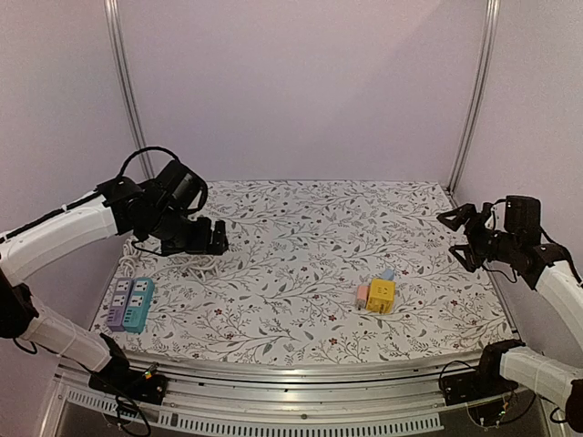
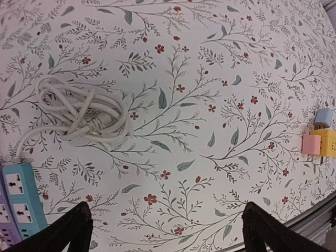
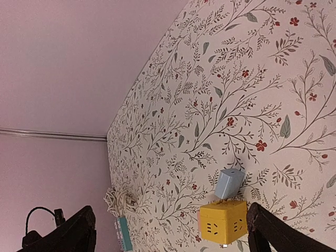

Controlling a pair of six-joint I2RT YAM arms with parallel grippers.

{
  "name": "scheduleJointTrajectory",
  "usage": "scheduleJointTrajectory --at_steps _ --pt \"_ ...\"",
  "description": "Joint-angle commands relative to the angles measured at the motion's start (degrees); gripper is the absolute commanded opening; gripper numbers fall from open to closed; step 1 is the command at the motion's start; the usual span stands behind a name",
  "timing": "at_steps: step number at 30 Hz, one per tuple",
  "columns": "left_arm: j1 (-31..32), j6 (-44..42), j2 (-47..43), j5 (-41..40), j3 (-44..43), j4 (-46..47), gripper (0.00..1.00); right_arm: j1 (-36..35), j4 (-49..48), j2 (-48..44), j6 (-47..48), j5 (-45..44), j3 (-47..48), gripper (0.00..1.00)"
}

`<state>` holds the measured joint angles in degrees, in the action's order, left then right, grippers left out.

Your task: Insert the plug

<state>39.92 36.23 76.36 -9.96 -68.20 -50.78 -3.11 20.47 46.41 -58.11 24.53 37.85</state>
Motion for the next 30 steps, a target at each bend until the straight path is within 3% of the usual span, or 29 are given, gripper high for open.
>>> scheduleJointTrajectory --at_steps 1,11,23,30 --pt "2.0 -0.9 0.4 -2.0 -0.5 -1.2 0.99 -0.4 4.1 2.2 -1.0 -2.8 1.1 0.99" --pt "4.1 -3.8 9.1 -0.3 -7.9 1.0 0.99 -1.0 16.7 10.3 -1.6 -7.4 5.9 0.99" --pt "7.3 -7.2 11.6 -0.3 -9.4 1.5 0.99 -8.4 18.0 11.4 -3.6 -7.5 7.2 0.99" --pt "9.7 -10.0 11.9 0.0 -8.4 2.0 0.98 -16.2 19.3 18.0 -2.1 -8.5 11.5 0.99"
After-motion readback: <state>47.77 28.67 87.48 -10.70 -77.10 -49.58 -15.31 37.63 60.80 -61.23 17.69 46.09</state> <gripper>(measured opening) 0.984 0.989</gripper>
